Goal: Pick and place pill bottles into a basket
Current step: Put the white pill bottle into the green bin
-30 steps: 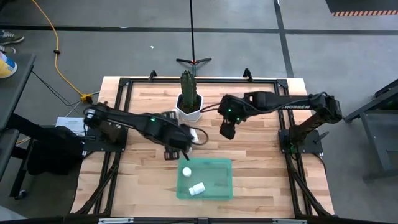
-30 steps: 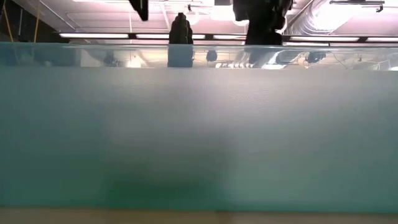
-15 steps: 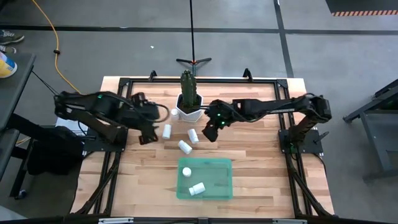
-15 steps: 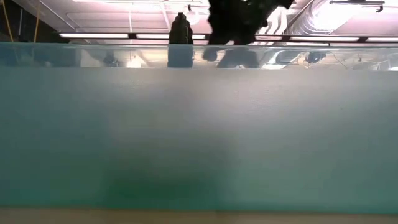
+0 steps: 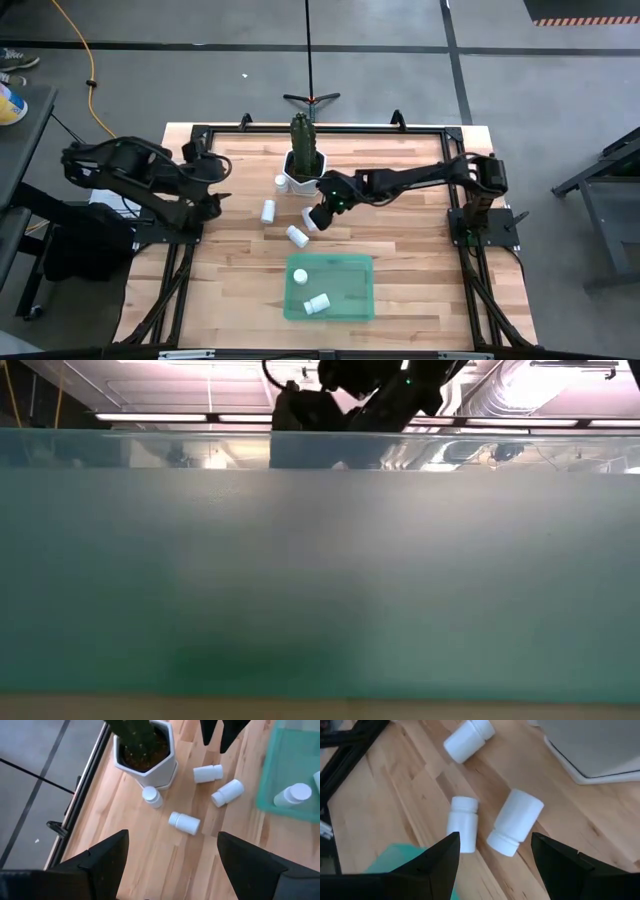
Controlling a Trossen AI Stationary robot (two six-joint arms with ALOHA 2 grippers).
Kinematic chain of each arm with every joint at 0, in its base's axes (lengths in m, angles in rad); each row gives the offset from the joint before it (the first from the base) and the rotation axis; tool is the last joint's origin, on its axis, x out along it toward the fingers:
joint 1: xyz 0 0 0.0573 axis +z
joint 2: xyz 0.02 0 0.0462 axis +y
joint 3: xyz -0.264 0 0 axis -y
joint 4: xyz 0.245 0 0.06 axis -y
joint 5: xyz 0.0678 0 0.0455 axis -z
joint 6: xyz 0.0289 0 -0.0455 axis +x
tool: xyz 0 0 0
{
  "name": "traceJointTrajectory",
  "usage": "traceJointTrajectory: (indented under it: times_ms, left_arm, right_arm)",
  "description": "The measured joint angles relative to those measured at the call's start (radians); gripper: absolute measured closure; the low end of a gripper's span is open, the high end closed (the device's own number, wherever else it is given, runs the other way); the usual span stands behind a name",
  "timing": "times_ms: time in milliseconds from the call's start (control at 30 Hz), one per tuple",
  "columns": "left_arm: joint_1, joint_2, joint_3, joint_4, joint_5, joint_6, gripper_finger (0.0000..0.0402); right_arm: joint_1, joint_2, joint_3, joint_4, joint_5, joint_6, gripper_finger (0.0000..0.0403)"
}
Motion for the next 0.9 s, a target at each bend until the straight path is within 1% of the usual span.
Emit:
traceJointTrajectory:
  times_ms: [200,433,667,900]
  left_arm:
    - [0.000,-0.033,-0.043,0.001,-0.013,0.001,0.0064]
    - [0.000,-0.033,-0.046,0.001,-0.013,0.012,0.0064]
    - [0.000,-0.032,-0.046,0.001,-0.002,0.016,0.0064]
    - [0.000,-0.032,-0.046,0.001,0.009,0.015,0.0064]
  right_arm:
    - [0.000,0.036,0.000,0.038,0.003,0.049,0.0166]
    - [0.000,0.059,0.002,0.078,0.023,0.020,0.0166]
    - [-0.006,0.105,0.002,0.144,-0.026,0.001,0.0166]
    - [-0.025,0.106,0.002,0.101,-0.020,-0.001,0.0166]
